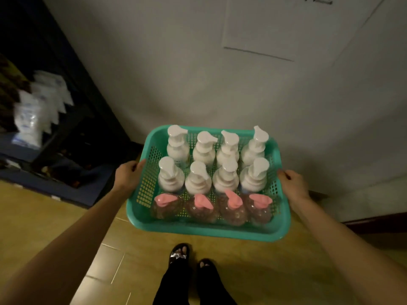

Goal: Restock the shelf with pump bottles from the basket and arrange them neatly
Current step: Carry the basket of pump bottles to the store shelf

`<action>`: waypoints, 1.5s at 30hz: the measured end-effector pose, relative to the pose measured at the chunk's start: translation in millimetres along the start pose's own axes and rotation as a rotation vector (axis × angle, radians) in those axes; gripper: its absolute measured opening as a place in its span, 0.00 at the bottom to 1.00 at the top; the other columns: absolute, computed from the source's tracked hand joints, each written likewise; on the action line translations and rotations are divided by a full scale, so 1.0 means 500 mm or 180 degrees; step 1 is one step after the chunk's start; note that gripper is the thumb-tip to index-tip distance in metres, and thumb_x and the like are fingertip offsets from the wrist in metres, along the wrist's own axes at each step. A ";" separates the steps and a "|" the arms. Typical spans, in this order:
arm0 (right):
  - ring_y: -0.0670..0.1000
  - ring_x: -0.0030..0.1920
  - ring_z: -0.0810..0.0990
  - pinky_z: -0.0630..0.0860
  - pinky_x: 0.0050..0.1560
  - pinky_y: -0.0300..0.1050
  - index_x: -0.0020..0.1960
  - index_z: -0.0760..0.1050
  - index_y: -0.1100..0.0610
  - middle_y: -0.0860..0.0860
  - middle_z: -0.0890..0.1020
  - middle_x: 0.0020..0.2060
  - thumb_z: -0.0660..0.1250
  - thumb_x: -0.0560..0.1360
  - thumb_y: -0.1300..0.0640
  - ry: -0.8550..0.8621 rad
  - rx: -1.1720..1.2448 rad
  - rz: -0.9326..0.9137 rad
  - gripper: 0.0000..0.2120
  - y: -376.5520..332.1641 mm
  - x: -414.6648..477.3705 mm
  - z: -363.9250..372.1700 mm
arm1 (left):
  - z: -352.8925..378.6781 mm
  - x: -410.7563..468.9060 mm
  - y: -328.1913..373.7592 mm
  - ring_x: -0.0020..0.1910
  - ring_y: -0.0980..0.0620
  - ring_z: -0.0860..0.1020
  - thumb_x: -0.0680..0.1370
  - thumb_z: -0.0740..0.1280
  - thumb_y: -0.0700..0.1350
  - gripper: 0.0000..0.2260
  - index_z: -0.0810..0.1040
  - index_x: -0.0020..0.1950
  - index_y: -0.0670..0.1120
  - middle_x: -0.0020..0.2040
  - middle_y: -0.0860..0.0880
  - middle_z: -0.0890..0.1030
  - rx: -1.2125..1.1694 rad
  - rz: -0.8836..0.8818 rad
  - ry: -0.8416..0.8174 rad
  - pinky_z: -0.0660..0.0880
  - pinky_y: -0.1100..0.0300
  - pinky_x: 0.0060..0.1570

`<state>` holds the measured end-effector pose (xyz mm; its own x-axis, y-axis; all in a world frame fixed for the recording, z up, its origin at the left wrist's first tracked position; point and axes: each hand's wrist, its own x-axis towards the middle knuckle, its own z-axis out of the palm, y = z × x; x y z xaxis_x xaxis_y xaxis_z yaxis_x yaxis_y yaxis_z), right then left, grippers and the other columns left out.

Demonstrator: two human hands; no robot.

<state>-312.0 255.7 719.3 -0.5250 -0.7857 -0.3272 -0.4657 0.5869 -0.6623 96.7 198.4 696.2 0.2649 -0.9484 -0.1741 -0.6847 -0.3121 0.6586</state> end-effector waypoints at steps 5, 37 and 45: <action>0.64 0.46 0.81 0.78 0.51 0.61 0.43 0.78 0.57 0.64 0.83 0.45 0.59 0.74 0.46 -0.0352 -0.0082 -0.0377 0.16 -0.062 0.007 0.024 | -0.071 -0.093 -0.047 0.32 0.46 0.72 0.77 0.60 0.54 0.24 0.74 0.37 0.32 0.35 0.32 0.78 -0.0300 -0.0439 0.0331 0.67 0.54 0.34; 0.60 0.47 0.79 0.73 0.48 0.51 0.45 0.79 0.60 0.59 0.83 0.44 0.59 0.76 0.48 -0.3879 -0.1965 -0.3746 0.17 -0.478 -0.929 0.919 | -0.397 -1.002 -0.659 0.32 0.45 0.71 0.78 0.61 0.49 0.21 0.75 0.33 0.35 0.31 0.36 0.77 -0.0962 -0.4071 0.3888 0.63 0.52 0.31; 0.57 0.40 0.81 0.79 0.47 0.57 0.40 0.76 0.55 0.55 0.83 0.39 0.57 0.74 0.41 -0.4909 -0.2651 -0.4719 0.19 -0.463 -1.259 1.080 | -0.316 -1.110 -0.640 0.30 0.46 0.70 0.78 0.60 0.50 0.17 0.76 0.35 0.41 0.29 0.41 0.75 -0.1458 -0.5329 0.4963 0.60 0.55 0.29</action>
<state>510.8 508.8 714.8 0.9054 0.1288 -0.4045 -0.1867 -0.7349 -0.6519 276.2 833.4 697.5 0.5078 0.8381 -0.1995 0.6816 -0.2491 0.6881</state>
